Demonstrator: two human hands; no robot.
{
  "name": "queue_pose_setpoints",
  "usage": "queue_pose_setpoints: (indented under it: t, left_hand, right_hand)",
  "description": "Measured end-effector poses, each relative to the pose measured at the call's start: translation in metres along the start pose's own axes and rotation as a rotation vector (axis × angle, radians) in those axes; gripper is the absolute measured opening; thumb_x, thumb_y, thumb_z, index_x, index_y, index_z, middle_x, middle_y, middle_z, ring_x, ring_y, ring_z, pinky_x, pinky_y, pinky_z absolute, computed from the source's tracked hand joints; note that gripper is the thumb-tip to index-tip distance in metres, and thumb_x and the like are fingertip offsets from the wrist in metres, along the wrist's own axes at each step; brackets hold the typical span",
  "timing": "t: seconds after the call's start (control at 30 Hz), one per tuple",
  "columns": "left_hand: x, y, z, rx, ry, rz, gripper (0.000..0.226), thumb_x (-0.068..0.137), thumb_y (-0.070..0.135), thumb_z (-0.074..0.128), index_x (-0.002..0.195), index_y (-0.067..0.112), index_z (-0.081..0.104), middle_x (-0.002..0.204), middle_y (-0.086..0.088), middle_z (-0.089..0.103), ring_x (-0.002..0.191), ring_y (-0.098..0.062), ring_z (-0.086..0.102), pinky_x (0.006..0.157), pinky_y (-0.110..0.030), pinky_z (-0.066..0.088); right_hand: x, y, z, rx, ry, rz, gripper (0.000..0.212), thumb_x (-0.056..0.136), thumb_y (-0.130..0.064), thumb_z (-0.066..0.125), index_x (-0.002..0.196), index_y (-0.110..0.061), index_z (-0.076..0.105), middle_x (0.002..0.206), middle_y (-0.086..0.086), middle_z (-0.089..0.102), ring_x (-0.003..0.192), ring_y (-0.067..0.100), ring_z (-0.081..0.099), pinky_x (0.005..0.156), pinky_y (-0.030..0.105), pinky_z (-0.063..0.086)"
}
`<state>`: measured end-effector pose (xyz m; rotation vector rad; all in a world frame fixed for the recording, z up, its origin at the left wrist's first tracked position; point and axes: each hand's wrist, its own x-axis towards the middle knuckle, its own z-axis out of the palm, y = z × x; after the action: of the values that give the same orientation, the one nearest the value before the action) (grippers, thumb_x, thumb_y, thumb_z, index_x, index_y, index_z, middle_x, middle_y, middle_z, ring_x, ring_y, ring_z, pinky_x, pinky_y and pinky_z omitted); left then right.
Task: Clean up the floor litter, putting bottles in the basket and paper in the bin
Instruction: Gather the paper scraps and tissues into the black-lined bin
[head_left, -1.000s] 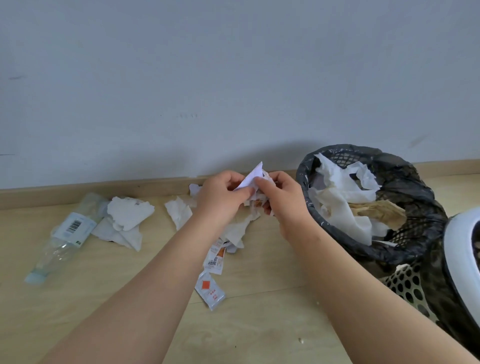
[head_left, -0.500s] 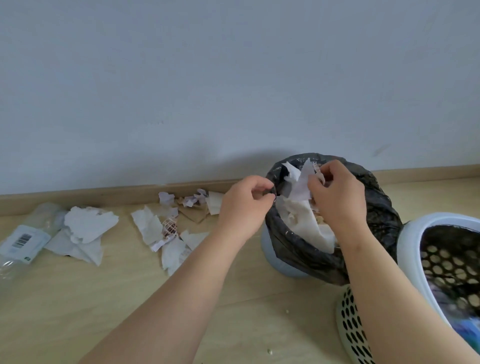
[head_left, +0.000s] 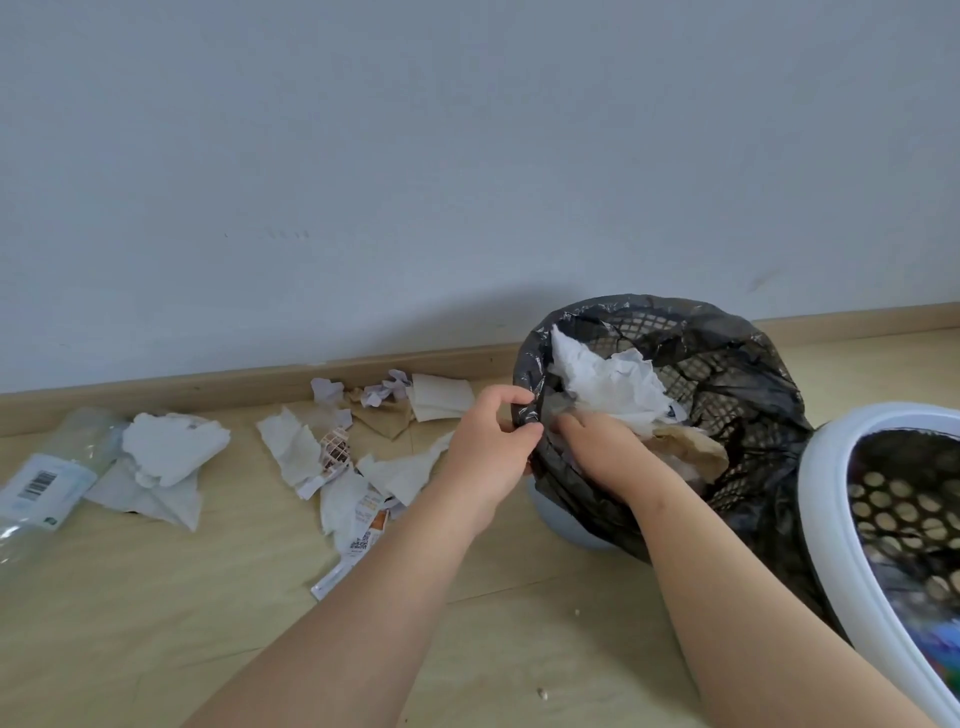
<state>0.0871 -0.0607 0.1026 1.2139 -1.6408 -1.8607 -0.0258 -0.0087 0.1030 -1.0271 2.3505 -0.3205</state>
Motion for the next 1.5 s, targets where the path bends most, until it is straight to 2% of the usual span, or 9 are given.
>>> queue_pose_setpoints:
  t: [0.23, 0.43, 0.6, 0.77, 0.87, 1.0, 1.17, 1.4, 1.5]
  left_hand:
    - [0.004, 0.001, -0.017, 0.012, 0.03, 0.03, 0.026, 0.09, 0.007, 0.058, 0.087, 0.033, 0.057, 0.08, -0.003, 0.059, 0.077, -0.022, 0.061, 0.086, -0.042, 0.056]
    - [0.001, 0.003, -0.053, 0.148, -0.071, 0.044, 0.02, 0.093, 0.011, 0.056, 0.105, 0.027, 0.056, 0.098, -0.007, 0.066, 0.086, -0.019, 0.067, 0.078, -0.029, 0.056]
    - [0.006, -0.003, -0.091, 0.257, 0.049, 0.043, 0.02, 0.095, 0.016, 0.051, 0.113, 0.025, 0.056, 0.101, 0.003, 0.061, 0.086, -0.012, 0.066, 0.08, -0.03, 0.053]
    - [0.016, -0.031, -0.125, 0.354, 0.159, -0.021, 0.029, 0.093, 0.0, 0.039, 0.1, 0.021, 0.059, 0.088, 0.004, 0.061, 0.074, -0.013, 0.062, 0.07, -0.028, 0.047]
    - [0.018, -0.06, -0.139, 0.53, 0.15, -0.072, 0.033, 0.09, 0.001, 0.035, 0.086, 0.026, 0.055, 0.091, 0.0, 0.061, 0.079, -0.018, 0.063, 0.065, -0.028, 0.044]
    - [0.011, -0.101, -0.152, 0.864, 0.143, -0.061, 0.028, 0.092, 0.008, 0.038, 0.102, 0.025, 0.058, 0.102, -0.003, 0.063, 0.088, -0.021, 0.061, 0.068, -0.03, 0.044]
    - [-0.005, -0.149, -0.16, 1.027, 0.015, -0.096, 0.035, 0.093, 0.008, 0.044, 0.123, 0.023, 0.053, 0.122, -0.001, 0.051, 0.101, -0.018, 0.056, 0.08, -0.028, 0.046]
    - [0.008, -0.155, -0.164, 0.914, 0.158, -0.044, 0.035, 0.09, 0.015, 0.053, 0.124, 0.023, 0.052, 0.137, 0.0, 0.035, 0.115, -0.021, 0.046, 0.087, -0.032, 0.046]
    - [0.015, -0.155, -0.155, 0.909, 0.093, -0.035, 0.036, 0.091, 0.018, 0.054, 0.127, 0.022, 0.05, 0.148, -0.003, 0.025, 0.129, -0.025, 0.037, 0.097, -0.035, 0.042]
  right_hand:
    - [0.005, 0.006, 0.002, -0.227, 0.191, -0.056, 0.036, 0.086, -0.008, 0.045, 0.111, -0.031, 0.057, 0.109, -0.001, 0.062, 0.114, 0.022, 0.042, 0.092, 0.033, 0.031]
    - [0.004, -0.008, -0.001, -0.17, 0.239, -0.179, 0.009, 0.086, -0.018, 0.059, 0.093, -0.023, 0.059, 0.098, -0.001, 0.053, 0.093, 0.02, 0.055, 0.075, 0.033, 0.049]
    - [0.003, -0.03, -0.01, -0.161, 0.538, -0.328, 0.015, 0.089, -0.02, 0.051, 0.091, -0.013, 0.064, 0.087, 0.002, 0.064, 0.087, 0.024, 0.055, 0.072, 0.037, 0.049]
    - [-0.011, -0.072, 0.013, -0.109, 0.806, -0.765, 0.019, 0.084, -0.013, 0.049, 0.073, -0.005, 0.063, 0.063, 0.007, 0.058, 0.061, 0.03, 0.052, 0.053, 0.036, 0.044]
    - [-0.018, -0.092, 0.054, -0.142, 0.69, -1.028, 0.021, 0.082, -0.013, 0.048, 0.069, -0.006, 0.063, 0.061, 0.006, 0.056, 0.054, 0.029, 0.051, 0.046, 0.032, 0.043]
    - [-0.018, -0.079, 0.113, -0.223, 0.376, -0.989, 0.011, 0.074, -0.012, 0.055, 0.075, -0.012, 0.066, 0.064, 0.002, 0.057, 0.053, 0.024, 0.054, 0.043, 0.021, 0.028]
    - [-0.015, -0.041, 0.145, -0.491, -0.07, -0.655, 0.033, 0.093, -0.018, 0.043, 0.124, -0.013, 0.053, 0.123, 0.005, 0.054, 0.109, 0.027, 0.05, 0.078, 0.033, 0.042]
    - [-0.001, -0.042, 0.16, -0.248, 0.093, -0.526, 0.03, 0.088, -0.011, 0.048, 0.113, -0.009, 0.063, 0.116, 0.007, 0.059, 0.106, 0.033, 0.054, 0.079, 0.038, 0.046]
    - [0.006, -0.055, 0.167, -0.259, 0.011, -0.427, 0.04, 0.092, -0.015, 0.044, 0.132, -0.018, 0.051, 0.151, 0.005, 0.029, 0.132, 0.028, 0.034, 0.101, 0.037, 0.035]
